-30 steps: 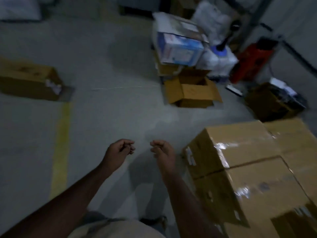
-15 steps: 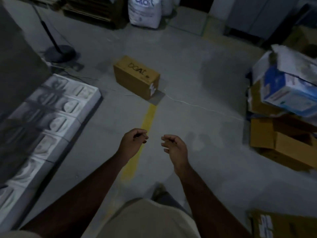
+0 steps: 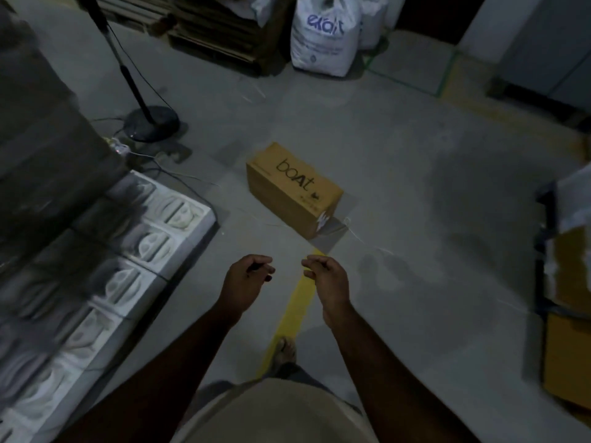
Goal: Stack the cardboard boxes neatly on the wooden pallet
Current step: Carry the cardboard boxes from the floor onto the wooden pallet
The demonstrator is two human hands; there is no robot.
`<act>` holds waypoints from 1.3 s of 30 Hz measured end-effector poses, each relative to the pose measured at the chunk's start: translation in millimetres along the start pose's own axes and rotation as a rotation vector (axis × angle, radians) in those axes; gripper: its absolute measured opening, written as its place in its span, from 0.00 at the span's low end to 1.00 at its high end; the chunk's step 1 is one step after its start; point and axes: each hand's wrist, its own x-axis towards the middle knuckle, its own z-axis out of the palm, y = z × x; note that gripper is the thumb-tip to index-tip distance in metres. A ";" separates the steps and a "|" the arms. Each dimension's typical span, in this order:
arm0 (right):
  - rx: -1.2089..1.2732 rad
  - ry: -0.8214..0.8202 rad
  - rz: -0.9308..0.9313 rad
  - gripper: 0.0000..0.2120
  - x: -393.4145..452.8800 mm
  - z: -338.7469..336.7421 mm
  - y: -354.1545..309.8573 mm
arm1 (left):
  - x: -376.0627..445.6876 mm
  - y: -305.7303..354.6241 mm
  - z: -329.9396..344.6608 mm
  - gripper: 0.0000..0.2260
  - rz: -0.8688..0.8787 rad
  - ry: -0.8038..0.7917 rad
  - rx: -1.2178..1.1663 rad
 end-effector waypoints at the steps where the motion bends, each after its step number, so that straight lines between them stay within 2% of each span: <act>1: -0.012 0.003 0.009 0.08 21.6 5.6 -19.5 | 23.7 11.5 2.6 0.08 -0.001 -0.003 -0.005; 6: -0.068 0.045 0.024 0.08 121.9 22.5 -98.9 | 144.4 56.9 20.2 0.08 -0.022 -0.026 -0.029; 14: -0.163 0.177 0.108 0.09 320.7 45.2 -138.5 | 375.6 59.0 74.3 0.08 -0.132 -0.147 0.020; 19: -0.019 0.205 0.223 0.12 475.8 53.3 -124.7 | 526.6 39.2 128.7 0.10 -0.219 -0.282 0.046; 23: 0.086 0.226 0.334 0.16 609.1 48.7 -74.1 | 630.5 -22.4 179.6 0.11 -0.280 -0.337 0.111; 28: -0.282 0.030 0.344 0.17 739.8 43.5 16.4 | 721.9 -110.2 237.4 0.13 -0.378 -0.291 0.194; 30: -0.533 0.054 0.182 0.20 773.6 31.6 42.1 | 745.3 -139.4 255.7 0.15 -0.422 -0.258 0.250; 32: -0.852 0.127 -0.022 0.28 801.5 14.6 59.1 | 758.2 -161.9 269.5 0.19 -0.455 -0.220 0.357; 33: -0.948 0.156 -0.039 0.32 812.0 7.2 60.2 | 760.1 -169.7 274.4 0.21 -0.454 -0.218 0.417; 36: -0.987 0.196 0.142 0.38 842.2 -13.4 71.9 | 756.3 -191.7 290.1 0.26 -0.379 -0.315 0.534; 37: -0.986 0.186 0.182 0.36 849.9 -16.7 74.2 | 752.8 -197.0 294.2 0.29 -0.373 -0.334 0.546; 39: -0.957 0.194 0.137 0.29 857.3 -19.9 83.4 | 744.4 -201.8 302.7 0.33 -0.397 -0.317 0.555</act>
